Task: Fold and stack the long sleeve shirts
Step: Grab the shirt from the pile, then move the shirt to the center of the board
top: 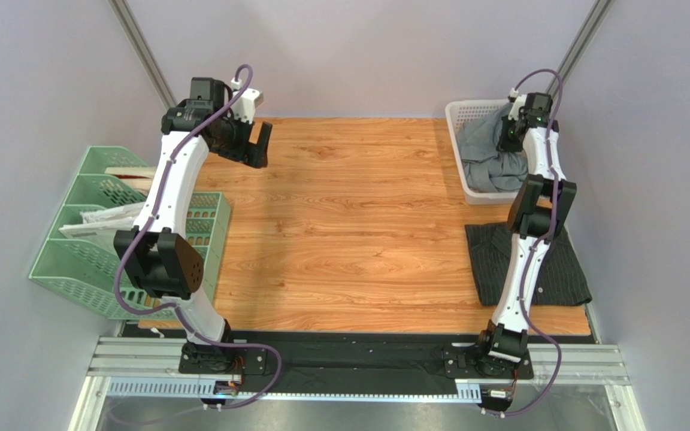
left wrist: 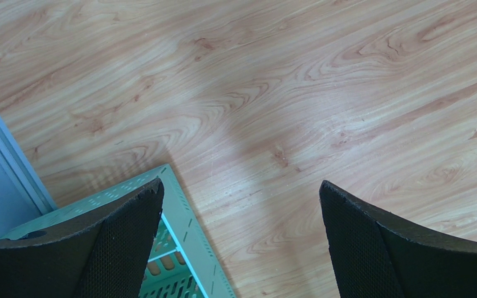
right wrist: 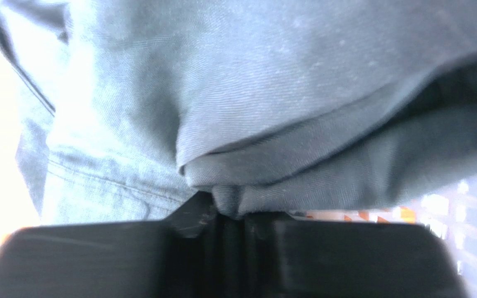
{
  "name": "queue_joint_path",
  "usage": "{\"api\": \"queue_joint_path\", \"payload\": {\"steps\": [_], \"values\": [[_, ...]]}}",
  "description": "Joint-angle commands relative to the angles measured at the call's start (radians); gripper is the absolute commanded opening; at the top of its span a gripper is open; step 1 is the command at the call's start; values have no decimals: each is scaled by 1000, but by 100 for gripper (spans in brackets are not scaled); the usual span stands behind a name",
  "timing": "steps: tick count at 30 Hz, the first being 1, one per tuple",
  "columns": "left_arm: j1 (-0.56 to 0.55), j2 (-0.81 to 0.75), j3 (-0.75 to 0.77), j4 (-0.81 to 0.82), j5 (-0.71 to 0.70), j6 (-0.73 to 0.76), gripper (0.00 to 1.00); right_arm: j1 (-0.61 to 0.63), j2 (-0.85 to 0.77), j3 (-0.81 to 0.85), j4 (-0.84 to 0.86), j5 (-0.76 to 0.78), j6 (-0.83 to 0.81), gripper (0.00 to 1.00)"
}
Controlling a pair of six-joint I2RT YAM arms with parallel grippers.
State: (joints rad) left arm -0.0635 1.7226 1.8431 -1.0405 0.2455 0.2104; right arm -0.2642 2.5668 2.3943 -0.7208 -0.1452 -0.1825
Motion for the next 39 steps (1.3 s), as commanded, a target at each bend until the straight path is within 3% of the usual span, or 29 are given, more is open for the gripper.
{"api": "queue_joint_path", "payload": {"steps": [1,6,10,21,27,33,39], "values": [[14,-8,57,-10,1,15,99,5,-190,34,4,-134,57,0],[24,-27,54,17,43,7,99,2,-382,42,102,-249,175,0],[24,-55,35,51,58,3,99,8,-525,63,208,-295,369,0],[27,-104,7,89,74,-17,99,144,-682,162,533,-281,679,0],[36,-141,-28,106,86,-46,99,320,-697,212,673,-211,620,0],[57,-159,-39,64,230,-49,99,495,-734,103,695,-257,522,0],[117,-159,-48,47,308,-42,99,579,-772,-41,649,-268,514,0]]}}
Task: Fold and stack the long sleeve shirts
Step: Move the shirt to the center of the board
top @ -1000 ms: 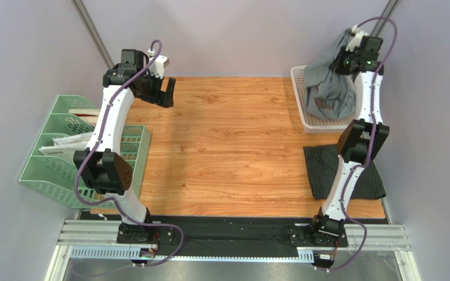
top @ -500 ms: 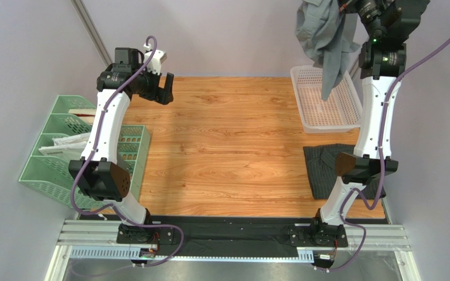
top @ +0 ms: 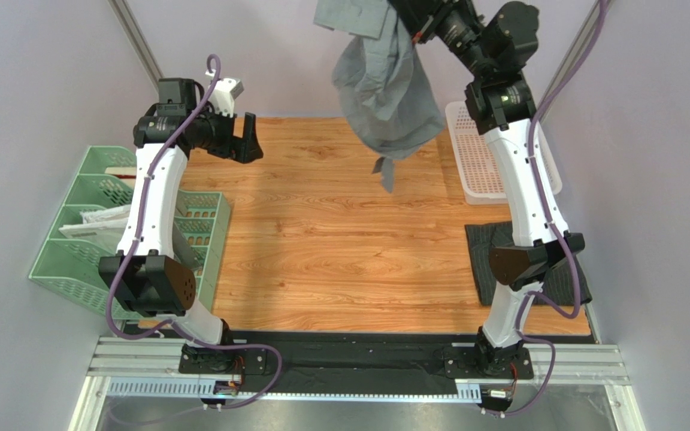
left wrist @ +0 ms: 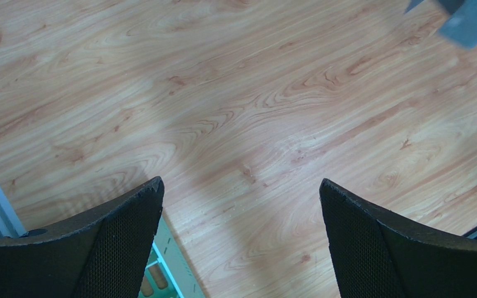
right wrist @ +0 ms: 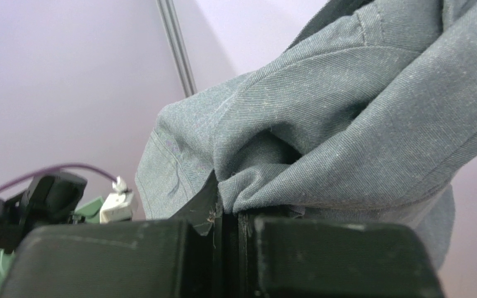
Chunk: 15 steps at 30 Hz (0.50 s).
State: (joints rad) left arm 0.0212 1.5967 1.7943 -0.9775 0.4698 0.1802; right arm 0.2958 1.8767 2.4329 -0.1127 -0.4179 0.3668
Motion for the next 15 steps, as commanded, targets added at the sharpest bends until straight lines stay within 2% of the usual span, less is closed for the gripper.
{"api": "queue_joint_path", "payload": {"steps": [1,2,3,4,5,6,7,8,9,10,12,15], "values": [[37,-35,-1,-20,87,-10,99,20,-100,-119,38,4,-38,0],[43,-35,-4,-23,98,-1,99,20,-135,-220,19,-1,-58,0],[49,-35,-15,-30,105,5,99,20,-157,-271,2,-5,-68,5],[51,-40,-24,-33,112,13,99,17,-175,-337,-24,-13,-75,35],[52,-43,-35,-35,131,37,99,14,-218,-398,-104,-65,-115,54],[51,-52,-61,-39,141,53,99,16,-238,-539,-166,-93,-162,72],[52,-58,-76,-39,144,74,99,16,-257,-607,-236,-90,-219,100],[52,-64,-93,-36,153,88,99,2,-273,-673,-366,-25,-265,100],[52,-76,-126,-36,158,105,99,-15,-301,-812,-414,0,-351,100],[54,-78,-145,-38,158,137,99,-36,-318,-866,-467,10,-364,100],[54,-78,-193,-38,173,163,99,-104,-350,-989,-481,-15,-446,100],[43,-38,-227,-24,243,202,98,-116,-322,-1026,-496,-54,-559,100]]}}
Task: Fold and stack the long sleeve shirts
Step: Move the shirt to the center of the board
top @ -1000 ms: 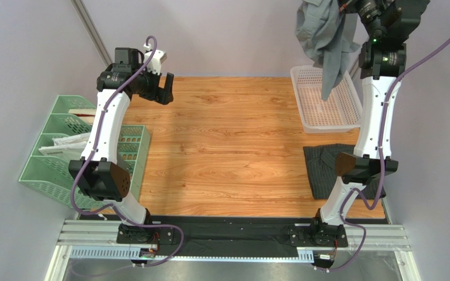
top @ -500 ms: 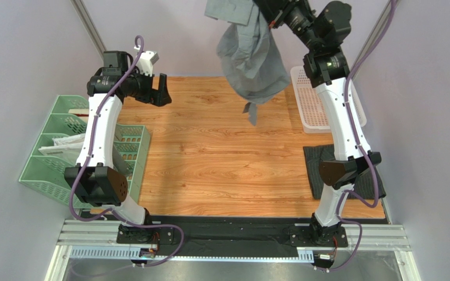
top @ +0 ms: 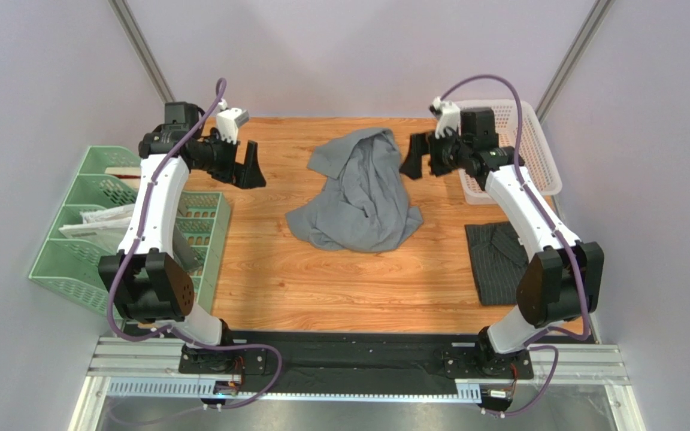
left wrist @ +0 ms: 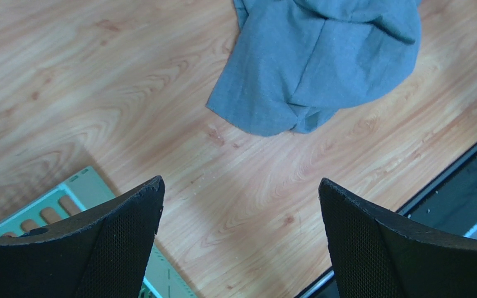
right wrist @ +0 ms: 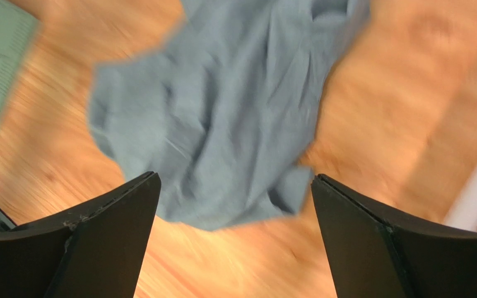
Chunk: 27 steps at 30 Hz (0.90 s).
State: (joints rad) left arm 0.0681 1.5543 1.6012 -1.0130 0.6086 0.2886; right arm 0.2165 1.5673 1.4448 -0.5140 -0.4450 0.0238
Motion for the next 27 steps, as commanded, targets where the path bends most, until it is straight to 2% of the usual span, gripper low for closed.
{"api": "queue_joint_path", "payload": {"steps": [1,3,4,5,6,9,11,14,15,16,19,21,25,26,27], "values": [[-11,27,-29,19,117,81,96,-35,11,-15,-116,-38,-231,98],[-54,113,15,27,111,72,90,-34,80,38,-139,-52,-237,94],[-65,150,37,30,96,51,89,-34,165,114,-196,-55,-254,92],[-98,186,83,36,48,37,85,-34,207,158,-220,-61,-254,90],[-138,264,109,36,28,20,83,-34,245,193,-244,-73,-262,84],[-215,407,192,31,-6,-46,82,-32,388,279,-299,-96,-255,77],[-243,461,219,48,-36,-89,81,-31,459,287,-305,-106,-255,74],[-277,559,238,70,-76,-134,80,-17,534,282,-291,-103,-254,60],[-281,576,244,68,-87,-141,79,-14,546,282,-296,-107,-254,52],[-284,592,249,68,-101,-149,78,-9,559,278,-300,-110,-249,49],[-303,641,263,44,-112,-143,70,10,574,229,-317,-124,-246,41],[-307,665,258,13,-107,-137,62,24,567,175,-331,-142,-251,30],[-307,679,215,-15,-116,-126,42,69,518,53,-368,-176,-306,17],[-306,669,204,-31,-125,-120,27,95,507,28,-379,-179,-321,15],[-304,658,198,-35,-144,-115,17,109,498,10,-397,-182,-338,9]]}}
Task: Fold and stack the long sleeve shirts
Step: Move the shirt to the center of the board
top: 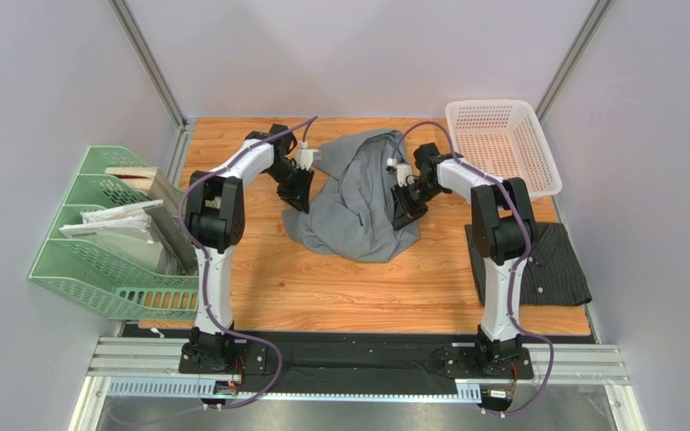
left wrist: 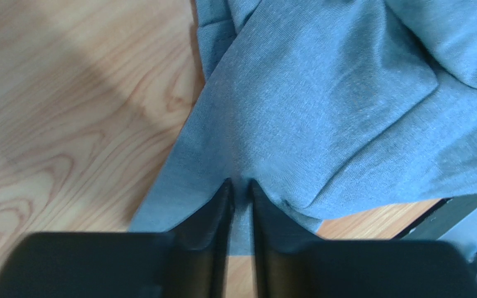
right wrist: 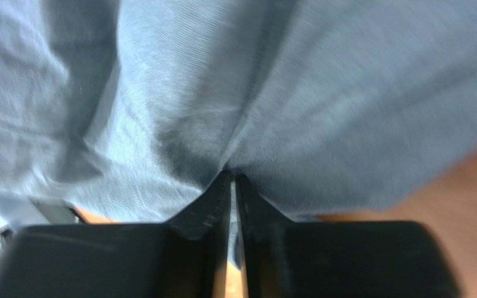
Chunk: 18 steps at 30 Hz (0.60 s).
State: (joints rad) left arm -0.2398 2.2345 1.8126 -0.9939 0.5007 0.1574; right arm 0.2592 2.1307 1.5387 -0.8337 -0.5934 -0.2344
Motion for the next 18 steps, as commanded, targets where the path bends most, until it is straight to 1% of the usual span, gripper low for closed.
{"api": "queue_joint_path", "payload": {"steps": [1,2,3,4,5,6,7,8,10,11,12,13,14,15,16,17,18], "values": [[11,-36,-24,-52,-65,16,7,78,-92,-127,-112,-60,-113,7],[34,-71,-39,-49,-70,17,0,109,-109,-150,-128,-71,-134,5],[52,-87,-41,-52,-67,25,0,127,-133,-173,-145,-83,-158,2],[72,-101,-38,-66,-83,30,0,170,-185,-214,-203,-121,-251,1],[114,-130,-24,-72,-96,33,0,195,-225,-232,-241,-140,-300,0],[134,-142,-16,-77,-112,43,0,216,-265,-253,-267,-149,-336,1],[155,-156,-4,-80,-131,48,0,227,-306,-271,-256,-126,-353,3],[186,-177,1,-81,-131,54,0,213,-386,-276,-257,-132,-382,5],[194,-185,23,-107,-161,99,0,154,-423,-232,-290,-151,-422,27],[194,-190,28,-114,-168,116,0,123,-417,-135,-303,-158,-402,35],[194,-191,31,-115,-174,134,0,92,-402,-80,-320,-178,-395,47],[194,-196,33,-111,-183,139,0,28,-382,-13,-344,-206,-382,52],[194,-199,36,-112,-177,143,0,2,-361,41,-337,-192,-321,56],[194,-196,45,-118,-162,163,0,-18,-301,149,-314,-162,-292,58],[194,-194,57,-135,-128,171,14,-40,-272,197,-265,-73,-261,58],[194,-193,62,-141,-111,174,22,-43,-237,239,-231,-18,-232,58],[194,-194,63,-143,-87,185,31,-47,-177,327,-199,28,-200,59]]}}
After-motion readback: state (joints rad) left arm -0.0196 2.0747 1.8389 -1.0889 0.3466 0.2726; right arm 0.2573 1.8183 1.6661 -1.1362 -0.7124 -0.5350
